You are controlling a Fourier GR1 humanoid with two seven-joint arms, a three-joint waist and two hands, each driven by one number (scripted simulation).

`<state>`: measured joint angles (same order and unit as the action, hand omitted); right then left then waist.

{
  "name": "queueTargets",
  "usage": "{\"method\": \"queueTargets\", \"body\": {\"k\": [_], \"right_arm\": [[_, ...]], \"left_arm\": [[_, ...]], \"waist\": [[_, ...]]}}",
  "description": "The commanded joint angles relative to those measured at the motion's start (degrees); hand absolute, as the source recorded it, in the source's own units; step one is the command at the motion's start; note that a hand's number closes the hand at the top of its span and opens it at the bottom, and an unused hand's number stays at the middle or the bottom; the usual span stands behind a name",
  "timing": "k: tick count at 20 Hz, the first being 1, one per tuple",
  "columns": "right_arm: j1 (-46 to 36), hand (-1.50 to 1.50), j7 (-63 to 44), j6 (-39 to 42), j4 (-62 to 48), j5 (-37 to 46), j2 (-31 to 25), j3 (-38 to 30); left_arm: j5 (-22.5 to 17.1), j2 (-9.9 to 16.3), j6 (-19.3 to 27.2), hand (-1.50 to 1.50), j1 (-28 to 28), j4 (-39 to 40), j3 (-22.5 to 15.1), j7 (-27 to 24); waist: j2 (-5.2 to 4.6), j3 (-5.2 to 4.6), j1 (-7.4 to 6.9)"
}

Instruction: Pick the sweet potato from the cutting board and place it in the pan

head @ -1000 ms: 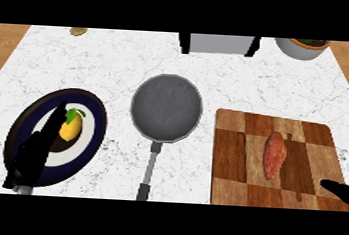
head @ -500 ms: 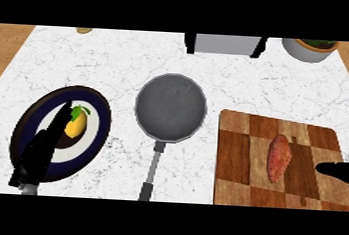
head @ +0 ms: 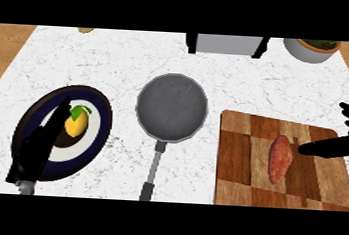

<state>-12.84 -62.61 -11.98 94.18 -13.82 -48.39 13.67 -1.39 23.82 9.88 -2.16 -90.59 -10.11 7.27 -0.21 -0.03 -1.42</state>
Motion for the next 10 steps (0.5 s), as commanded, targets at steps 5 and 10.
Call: {"method": "queueTargets", "body": {"k": [5, 10], "right_arm": [[-7.4, -1.5, -8.1, 10.8, -9.6, -4.6, 1.4, 6.2], [-10.6, -1.5, -14.2, 10.1, -8.2, -5.6, 2.5, 9.6]], "left_arm": [[1.9, -2.6, 1.0, 0.0, 0.8, 0.3, -1.2, -0.2], [1.2, -1.1, -0.8, 0.0, -2.0, -0.4, 0.6, -1.5]], "waist": [[-0.16, 0.01, -0.17], [0.14, -0.03, 0.16]]}}
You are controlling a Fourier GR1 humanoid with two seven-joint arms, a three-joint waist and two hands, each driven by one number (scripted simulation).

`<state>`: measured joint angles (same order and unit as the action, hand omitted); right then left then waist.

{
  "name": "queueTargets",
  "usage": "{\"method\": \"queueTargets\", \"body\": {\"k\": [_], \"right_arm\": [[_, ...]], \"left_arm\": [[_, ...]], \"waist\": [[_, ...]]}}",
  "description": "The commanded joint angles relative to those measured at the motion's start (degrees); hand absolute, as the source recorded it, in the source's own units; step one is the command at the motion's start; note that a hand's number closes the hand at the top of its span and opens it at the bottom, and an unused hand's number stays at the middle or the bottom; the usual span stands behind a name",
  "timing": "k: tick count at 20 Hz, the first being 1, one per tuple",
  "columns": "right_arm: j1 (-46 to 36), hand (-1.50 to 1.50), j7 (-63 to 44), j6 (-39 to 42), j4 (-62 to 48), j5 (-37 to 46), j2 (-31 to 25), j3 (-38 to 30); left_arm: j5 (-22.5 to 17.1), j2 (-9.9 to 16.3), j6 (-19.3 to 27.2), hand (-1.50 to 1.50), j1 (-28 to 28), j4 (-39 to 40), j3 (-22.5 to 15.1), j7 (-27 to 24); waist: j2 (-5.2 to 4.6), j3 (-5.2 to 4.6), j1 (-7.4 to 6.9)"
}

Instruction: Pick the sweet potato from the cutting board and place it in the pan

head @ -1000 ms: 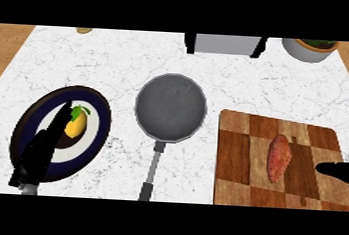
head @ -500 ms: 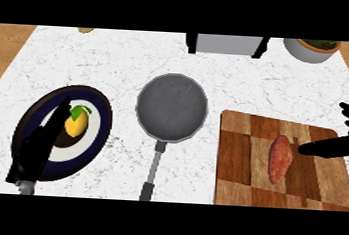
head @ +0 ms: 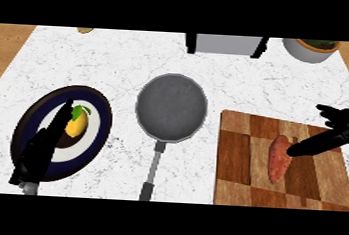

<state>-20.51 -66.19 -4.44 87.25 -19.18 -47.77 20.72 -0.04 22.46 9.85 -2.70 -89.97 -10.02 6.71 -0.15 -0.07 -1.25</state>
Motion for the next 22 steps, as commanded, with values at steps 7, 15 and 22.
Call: {"method": "queueTargets", "body": {"k": [7, 15, 22], "right_arm": [[-7.7, -1.5, -10.4, 4.6, -8.8, 0.0, 5.7, 5.1], [-9.9, -1.5, -10.9, 5.6, -15.5, 0.1, 8.7, 7.3], [-8.1, -1.5, -12.2, 6.4, -13.5, -0.3, 8.7, 8.0]], "left_arm": [[2.1, -2.0, 0.3, 0.0, -0.2, -1.0, -0.6, 1.0], [1.4, -1.5, -1.5, 0.0, -1.0, -0.2, 1.6, -0.4], [1.0, -0.9, -3.4, 0.0, -1.0, 1.4, 3.8, -2.4]], "waist": [[0.03, 0.03, 0.06], [0.03, 0.02, 0.45], [0.19, 0.0, 0.99]]}}
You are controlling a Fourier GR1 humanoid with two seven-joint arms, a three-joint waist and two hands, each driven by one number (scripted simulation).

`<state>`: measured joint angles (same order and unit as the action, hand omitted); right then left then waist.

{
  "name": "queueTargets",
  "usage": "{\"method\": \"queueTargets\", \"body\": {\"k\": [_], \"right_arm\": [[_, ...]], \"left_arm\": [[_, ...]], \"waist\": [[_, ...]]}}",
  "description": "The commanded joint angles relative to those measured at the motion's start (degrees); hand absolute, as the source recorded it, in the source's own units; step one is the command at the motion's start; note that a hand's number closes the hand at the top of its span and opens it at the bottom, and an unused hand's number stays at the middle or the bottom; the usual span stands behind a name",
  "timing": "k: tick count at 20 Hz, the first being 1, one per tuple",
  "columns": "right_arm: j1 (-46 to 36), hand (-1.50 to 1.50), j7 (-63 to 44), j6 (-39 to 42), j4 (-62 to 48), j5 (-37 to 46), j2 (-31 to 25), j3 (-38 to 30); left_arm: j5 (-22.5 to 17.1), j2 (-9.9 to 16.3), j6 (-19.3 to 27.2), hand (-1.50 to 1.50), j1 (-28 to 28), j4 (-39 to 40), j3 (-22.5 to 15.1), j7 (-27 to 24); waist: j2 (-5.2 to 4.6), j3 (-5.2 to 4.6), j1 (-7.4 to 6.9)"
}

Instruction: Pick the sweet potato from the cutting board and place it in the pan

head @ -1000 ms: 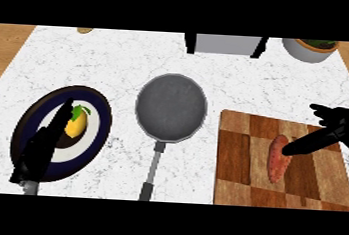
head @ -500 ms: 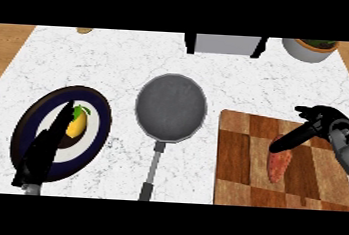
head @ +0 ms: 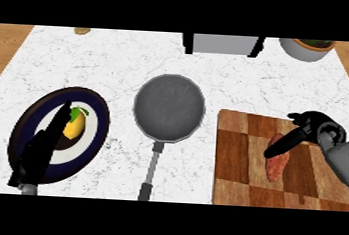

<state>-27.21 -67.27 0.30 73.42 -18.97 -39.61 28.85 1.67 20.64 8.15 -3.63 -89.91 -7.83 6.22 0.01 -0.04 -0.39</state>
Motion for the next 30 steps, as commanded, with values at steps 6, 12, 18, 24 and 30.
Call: {"method": "queueTargets", "body": {"k": [6, 12, 18, 24, 30], "right_arm": [[1.8, -1.5, -6.2, -1.0, -3.6, 3.5, 4.5, 1.8], [1.4, -1.5, -8.7, -0.8, -1.9, 3.7, 5.9, 0.2], [1.5, -1.5, -1.2, -1.2, -10.4, 7.2, 9.6, -1.0], [4.6, 1.5, 3.9, -2.1, -8.9, 9.8, 9.6, -5.0], [4.8, 1.5, 2.8, -5.5, -8.6, 11.5, 13.7, -6.5]], "left_arm": [[0.5, -0.2, -1.4, 0.0, -2.8, -4.0, 0.3, 1.4], [1.0, -1.1, -1.8, 0.0, 2.3, 3.8, 3.6, -0.9], [4.1, -3.5, -0.5, 0.0, -1.0, -0.1, 0.9, -0.1], [3.3, -3.7, -1.8, 0.0, 3.6, 1.8, 3.5, 2.9], [2.8, -2.4, -4.1, 0.0, 0.3, -1.0, 4.2, 0.9]], "waist": [[0.04, 0.03, -0.27], [-0.01, -0.01, 0.37], [-0.07, 0.03, -0.07], [-0.05, 0.03, 0.47], [-0.03, 0.04, 0.01]]}}
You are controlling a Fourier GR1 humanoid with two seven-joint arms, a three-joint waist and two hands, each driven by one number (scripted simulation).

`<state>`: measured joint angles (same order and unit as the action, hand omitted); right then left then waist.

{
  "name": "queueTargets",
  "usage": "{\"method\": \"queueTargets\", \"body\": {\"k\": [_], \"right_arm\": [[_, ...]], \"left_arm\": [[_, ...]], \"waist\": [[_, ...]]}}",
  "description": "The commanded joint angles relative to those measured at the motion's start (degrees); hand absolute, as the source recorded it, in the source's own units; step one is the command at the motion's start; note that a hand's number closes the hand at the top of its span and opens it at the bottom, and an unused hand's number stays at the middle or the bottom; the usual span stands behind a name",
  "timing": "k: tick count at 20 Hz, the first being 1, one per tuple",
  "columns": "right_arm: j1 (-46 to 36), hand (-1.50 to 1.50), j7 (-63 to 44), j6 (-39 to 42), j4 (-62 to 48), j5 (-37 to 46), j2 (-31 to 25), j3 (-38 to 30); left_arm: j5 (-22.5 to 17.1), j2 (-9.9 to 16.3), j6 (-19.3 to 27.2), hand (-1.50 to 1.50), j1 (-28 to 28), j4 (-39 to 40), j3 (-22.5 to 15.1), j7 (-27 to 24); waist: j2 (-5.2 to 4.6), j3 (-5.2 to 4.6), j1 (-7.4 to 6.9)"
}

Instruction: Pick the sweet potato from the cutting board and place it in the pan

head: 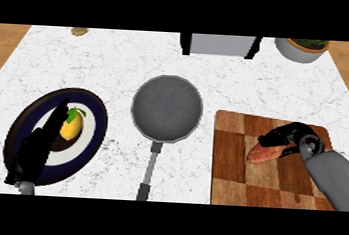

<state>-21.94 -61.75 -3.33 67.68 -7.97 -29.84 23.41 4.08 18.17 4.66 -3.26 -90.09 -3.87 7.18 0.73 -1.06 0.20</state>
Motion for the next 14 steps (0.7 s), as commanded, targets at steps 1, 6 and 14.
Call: {"method": "queueTargets", "body": {"k": [1, 6, 14], "right_arm": [[3.5, 1.5, -2.2, -3.6, 1.1, 2.0, 3.8, 0.3], [4.4, 1.5, 8.6, 2.0, 5.2, 12.7, -2.9, 7.1], [-1.0, 1.5, 20.5, -6.4, 17.0, 33.3, -12.6, 12.8]], "left_arm": [[2.8, -2.0, 1.8, 0.0, -3.2, -3.5, -2.4, 0.8], [0.2, 0.5, -1.2, 0.0, -0.8, -3.3, 0.7, 1.6], [0.5, -1.0, -0.1, 0.0, -3.2, -2.6, 0.4, 0.4]], "waist": [[-0.6, 1.06, -0.36], [-0.59, 1.07, -0.46], [-0.13, 1.02, 0.04]]}}
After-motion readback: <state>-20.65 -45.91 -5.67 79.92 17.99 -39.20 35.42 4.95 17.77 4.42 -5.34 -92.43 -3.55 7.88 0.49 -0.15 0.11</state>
